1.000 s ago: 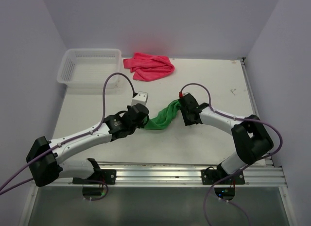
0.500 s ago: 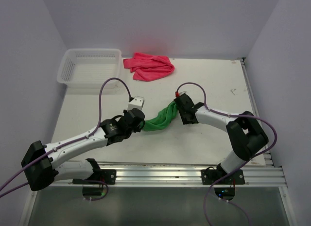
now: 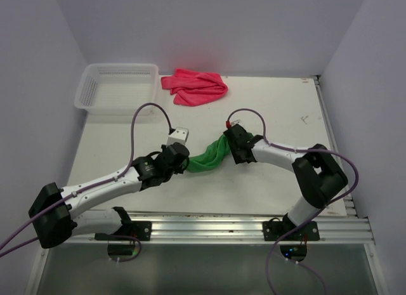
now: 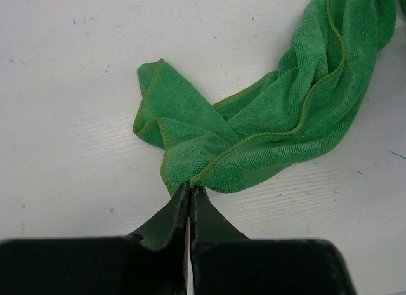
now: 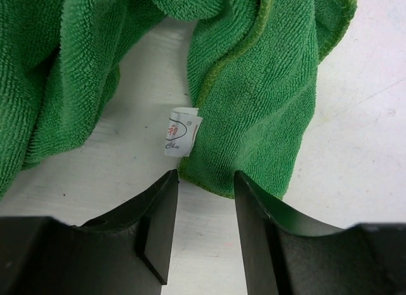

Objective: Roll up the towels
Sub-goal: Flatten the towel

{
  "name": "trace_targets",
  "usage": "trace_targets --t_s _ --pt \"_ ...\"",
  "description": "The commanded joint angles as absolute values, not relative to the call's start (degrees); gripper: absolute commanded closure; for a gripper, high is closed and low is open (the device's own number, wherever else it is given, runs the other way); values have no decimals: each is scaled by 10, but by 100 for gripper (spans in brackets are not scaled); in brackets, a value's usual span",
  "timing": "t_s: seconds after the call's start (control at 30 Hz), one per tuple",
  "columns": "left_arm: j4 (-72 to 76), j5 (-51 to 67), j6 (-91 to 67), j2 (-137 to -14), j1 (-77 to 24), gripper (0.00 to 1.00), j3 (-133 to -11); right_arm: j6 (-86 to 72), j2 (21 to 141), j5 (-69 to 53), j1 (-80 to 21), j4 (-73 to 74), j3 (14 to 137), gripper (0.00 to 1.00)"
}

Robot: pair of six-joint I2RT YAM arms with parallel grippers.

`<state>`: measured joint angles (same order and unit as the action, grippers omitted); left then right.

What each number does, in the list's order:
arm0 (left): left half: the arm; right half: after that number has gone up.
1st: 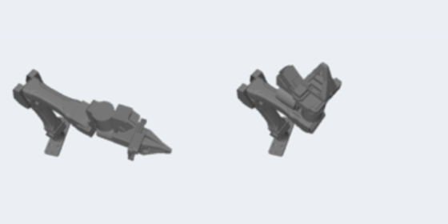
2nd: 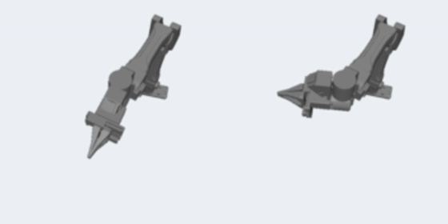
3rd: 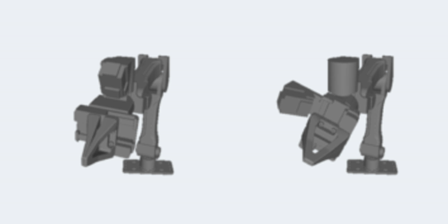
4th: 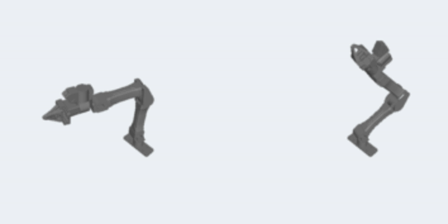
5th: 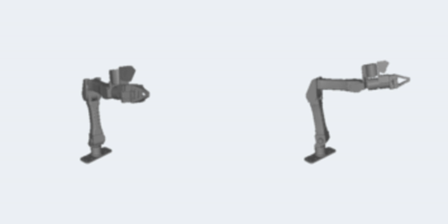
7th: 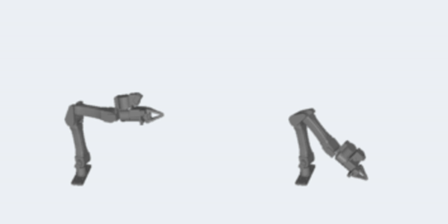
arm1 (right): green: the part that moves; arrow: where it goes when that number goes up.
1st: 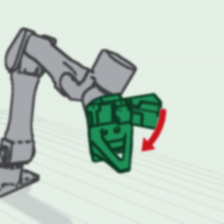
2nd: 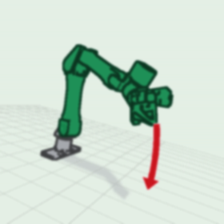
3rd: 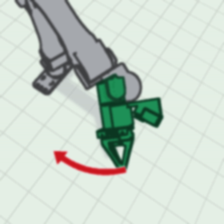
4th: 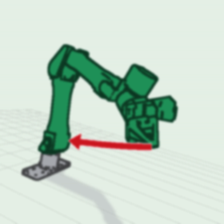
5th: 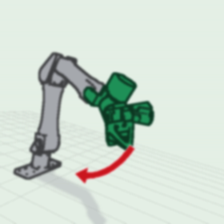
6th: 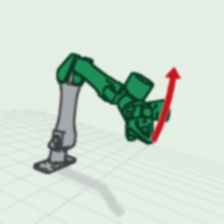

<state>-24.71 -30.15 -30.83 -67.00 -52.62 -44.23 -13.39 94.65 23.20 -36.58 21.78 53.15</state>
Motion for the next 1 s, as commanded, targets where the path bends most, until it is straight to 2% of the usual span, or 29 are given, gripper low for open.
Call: trace_targets --t_s 0.0,0.2,0.43,0.97 --pt "-217 -301 -304 -678 -524 100 -439 -137 941 279 -377 199 542 55" --pt "-210 -300 -302 -680 -524 100 -435 -142 902 316 -393 205 539 52" --pt "-202 -298 -302 -681 -524 100 -431 -146 912 270 -395 195 529 73" --pt "-204 -294 -298 -682 -524 100 -424 -155 1023 260 -395 202 568 69"
